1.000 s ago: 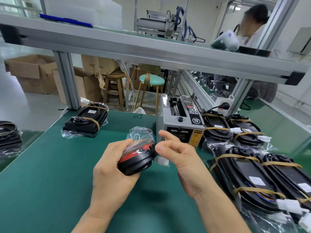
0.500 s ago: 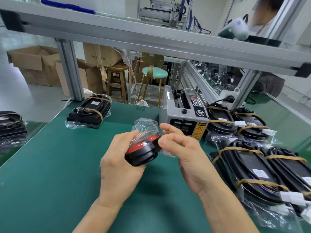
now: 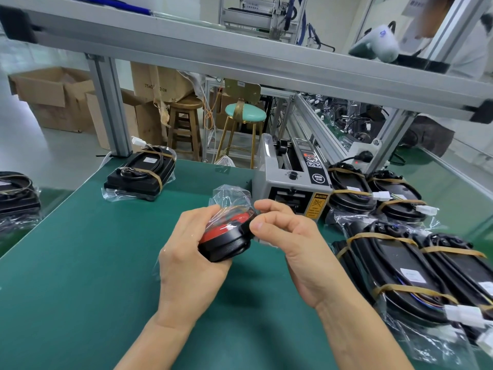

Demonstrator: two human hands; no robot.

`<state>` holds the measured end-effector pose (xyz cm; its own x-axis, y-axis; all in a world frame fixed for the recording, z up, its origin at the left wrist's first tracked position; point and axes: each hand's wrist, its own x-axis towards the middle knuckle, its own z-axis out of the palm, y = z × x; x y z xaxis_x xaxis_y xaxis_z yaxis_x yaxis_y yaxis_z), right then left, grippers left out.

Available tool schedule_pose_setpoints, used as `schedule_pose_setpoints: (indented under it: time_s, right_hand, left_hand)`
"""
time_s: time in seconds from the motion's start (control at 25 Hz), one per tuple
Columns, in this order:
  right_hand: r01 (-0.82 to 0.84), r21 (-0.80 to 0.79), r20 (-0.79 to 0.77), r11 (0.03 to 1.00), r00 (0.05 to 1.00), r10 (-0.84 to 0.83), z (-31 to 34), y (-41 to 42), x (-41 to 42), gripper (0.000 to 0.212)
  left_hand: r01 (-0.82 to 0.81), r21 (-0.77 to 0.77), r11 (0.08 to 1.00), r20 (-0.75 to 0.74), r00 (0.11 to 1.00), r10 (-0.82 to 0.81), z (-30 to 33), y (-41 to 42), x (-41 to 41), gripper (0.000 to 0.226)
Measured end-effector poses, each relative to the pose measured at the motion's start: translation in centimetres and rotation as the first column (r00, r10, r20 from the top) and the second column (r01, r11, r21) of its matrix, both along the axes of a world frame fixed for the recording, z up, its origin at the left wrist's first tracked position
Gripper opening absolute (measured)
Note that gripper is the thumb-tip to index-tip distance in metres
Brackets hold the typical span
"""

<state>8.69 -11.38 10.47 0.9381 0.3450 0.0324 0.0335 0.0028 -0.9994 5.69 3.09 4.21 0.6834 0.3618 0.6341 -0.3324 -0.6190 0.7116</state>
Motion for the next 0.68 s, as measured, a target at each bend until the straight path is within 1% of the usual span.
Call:
schedule_pose_setpoints:
  time_s: [0.12, 0.2, 0.36, 0.56, 0.68]
  right_hand:
    - [-0.009, -0.002, 0.009, 1.0, 1.0, 0.009, -0.2, -0.03, 0.11, 0.025]
    - [-0.004, -0.008, 0.012, 1.0, 1.0, 0.004, -0.23, 0.05, 0.14, 0.028]
    - [0.049, -0.057, 0.057, 0.997, 0.997, -0.046, -0.21, 0.28, 0.07, 0.027]
    - [0.159, -0.137, 0.154, 0.978, 0.978, -0.137, -0.39, 0.62, -0.38, 0.027]
    - [0.236, -0.174, 0.194, 0.956, 0.96, -0.201, -0.59, 0.79, -0.64, 0.02]
  left_hand:
    - [0.0, 0.0, 1.0, -0.002, 1.0, 0.0, -0.03, -0.01, -0.06, 0.069]
    - [0.0, -0.004, 1.0, 0.002, 1.0, 0.0, 0.01, -0.04, -0.08, 0.068]
    - [0.003, -0.012, 1.0, 0.01, 1.0, -0.002, 0.08, -0.19, -0.08, 0.067]
    - [0.008, -0.014, 1.0, 0.006, 1.0, -0.008, 0.1, -0.27, -0.21, 0.067]
    - [0.012, -0.016, 1.0, 0.0, 1.0, -0.012, 0.12, -0.3, -0.26, 0.066]
